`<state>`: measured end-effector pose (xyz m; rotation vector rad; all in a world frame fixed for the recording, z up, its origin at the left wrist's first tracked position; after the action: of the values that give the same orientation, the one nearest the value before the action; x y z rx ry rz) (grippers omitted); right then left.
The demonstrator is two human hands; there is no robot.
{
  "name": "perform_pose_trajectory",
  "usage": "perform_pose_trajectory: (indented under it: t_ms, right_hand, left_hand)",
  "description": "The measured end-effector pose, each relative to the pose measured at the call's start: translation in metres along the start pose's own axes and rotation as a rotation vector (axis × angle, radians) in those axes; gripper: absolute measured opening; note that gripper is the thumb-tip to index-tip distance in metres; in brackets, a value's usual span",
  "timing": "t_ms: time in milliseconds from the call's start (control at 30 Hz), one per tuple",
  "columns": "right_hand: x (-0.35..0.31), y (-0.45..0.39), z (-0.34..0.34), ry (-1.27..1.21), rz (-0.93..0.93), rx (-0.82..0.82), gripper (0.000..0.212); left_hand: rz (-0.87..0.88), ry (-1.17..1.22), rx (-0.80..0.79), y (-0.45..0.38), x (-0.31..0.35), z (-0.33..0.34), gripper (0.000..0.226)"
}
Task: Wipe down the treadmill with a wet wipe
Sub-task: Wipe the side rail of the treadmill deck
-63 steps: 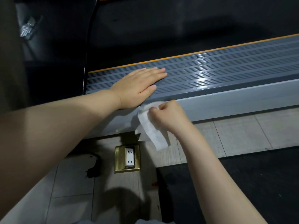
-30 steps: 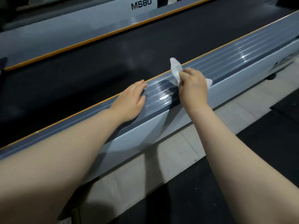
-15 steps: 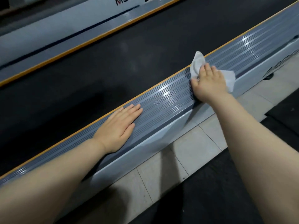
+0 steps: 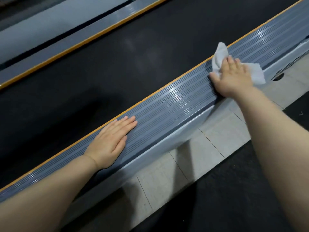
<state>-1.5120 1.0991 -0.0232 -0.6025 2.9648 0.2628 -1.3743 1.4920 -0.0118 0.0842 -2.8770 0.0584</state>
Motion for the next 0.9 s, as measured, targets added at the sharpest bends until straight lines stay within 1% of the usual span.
perform_pose_trajectory:
  t_ms: [33,67,100,167,200,233,267,300,333,400,467,500,533,567,600,667,700,733,767,833,900]
  right_hand:
    - [-0.012,0.009,0.003,-0.007,-0.005,-0.02,0.082]
    - [-0.033,0.027,0.008,-0.011,-0.072,-0.029,0.085]
    - [-0.058,0.057,0.015,-0.014,-0.201,-0.025,0.091]
    - [-0.103,0.137,0.033,0.034,-0.56,-0.019,0.098]
    - [-0.114,0.171,0.04,0.067,-0.687,-0.046,0.095]
    - [-0.116,0.184,0.041,0.092,-0.75,-0.079,0.089]
    - [-0.113,0.178,0.036,0.077,-0.766,-0.102,0.082]
    - [-0.107,0.159,0.029,0.047,-0.73,-0.078,0.075]
    - [-0.094,0.132,0.023,0.012,-0.651,-0.034,0.069]
    - [-0.049,0.07,0.007,-0.056,-0.413,0.039,0.06]
    - [0.004,0.024,-0.003,-0.085,-0.148,0.069,0.061]
    - [0.017,0.014,-0.003,-0.101,-0.059,0.051,0.062]
    - [0.017,0.014,-0.002,-0.116,-0.014,0.025,0.063]
    - [0.006,0.022,-0.002,-0.128,-0.03,0.016,0.064]
    - [-0.013,0.035,0.0,-0.131,-0.126,0.031,0.064]
    - [-0.05,0.074,0.014,-0.098,-0.45,0.053,0.052]
    - [-0.055,0.085,0.02,-0.089,-0.566,0.038,0.044]
    - [-0.053,0.083,0.021,-0.096,-0.609,0.032,0.04]
    - [-0.043,0.068,0.015,-0.115,-0.559,0.035,0.037]
    - [-0.016,0.024,0.001,-0.107,-0.373,0.106,0.032]
    - [0.014,-0.022,-0.008,-0.061,-0.178,0.117,0.038]
  left_hand:
    - [-0.005,0.006,0.0,0.0,-0.001,0.0,0.051]
    - [-0.013,0.008,-0.002,0.0,-0.002,0.0,0.051]
    - [-0.019,0.009,-0.005,0.001,-0.003,0.0,0.051]
    - [-0.017,0.007,-0.016,0.0,-0.002,0.002,0.052]
    - [-0.013,0.005,-0.023,0.0,-0.002,0.002,0.052]
    - [-0.009,0.003,-0.029,0.0,-0.002,0.002,0.053]
    - [-0.006,-0.001,-0.033,-0.001,-0.001,0.001,0.053]
    - [-0.002,-0.005,-0.035,-0.001,0.0,0.0,0.053]
    - [0.003,-0.009,-0.039,-0.002,0.001,-0.001,0.054]
    - [0.015,-0.022,-0.047,-0.002,0.002,0.001,0.054]
    - [0.029,-0.044,-0.054,-0.003,0.002,0.0,0.055]
    - [0.04,-0.063,-0.055,-0.005,0.002,-0.002,0.055]
    - [0.061,-0.096,-0.059,-0.011,0.003,-0.004,0.054]
    - [0.086,-0.133,-0.063,-0.023,0.004,-0.009,0.05]
    - [0.102,-0.159,-0.059,-0.038,0.005,-0.014,0.045]
    - [0.123,-0.134,-0.036,-0.076,0.012,-0.019,0.038]
    - [0.151,-0.106,-0.023,-0.098,0.018,-0.018,0.038]
    - [0.197,-0.089,-0.016,-0.12,0.025,-0.016,0.039]
    - [0.262,-0.093,-0.024,-0.141,0.033,-0.012,0.041]
    - [0.429,-0.15,-0.083,-0.185,0.049,0.0,0.045]
    - [0.564,-0.196,-0.138,-0.226,0.061,0.006,0.049]
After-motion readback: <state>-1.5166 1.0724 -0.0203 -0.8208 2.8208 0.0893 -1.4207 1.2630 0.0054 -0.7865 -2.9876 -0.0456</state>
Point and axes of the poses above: each hand's wrist, its own y-axis away from the middle knuckle, its own z-axis out of the palm, x = y × z, the point moved 6 cm from there along -y, towards the middle knuckle, and after that the axes turned 14 degrees about z, right-handed, at the moved point
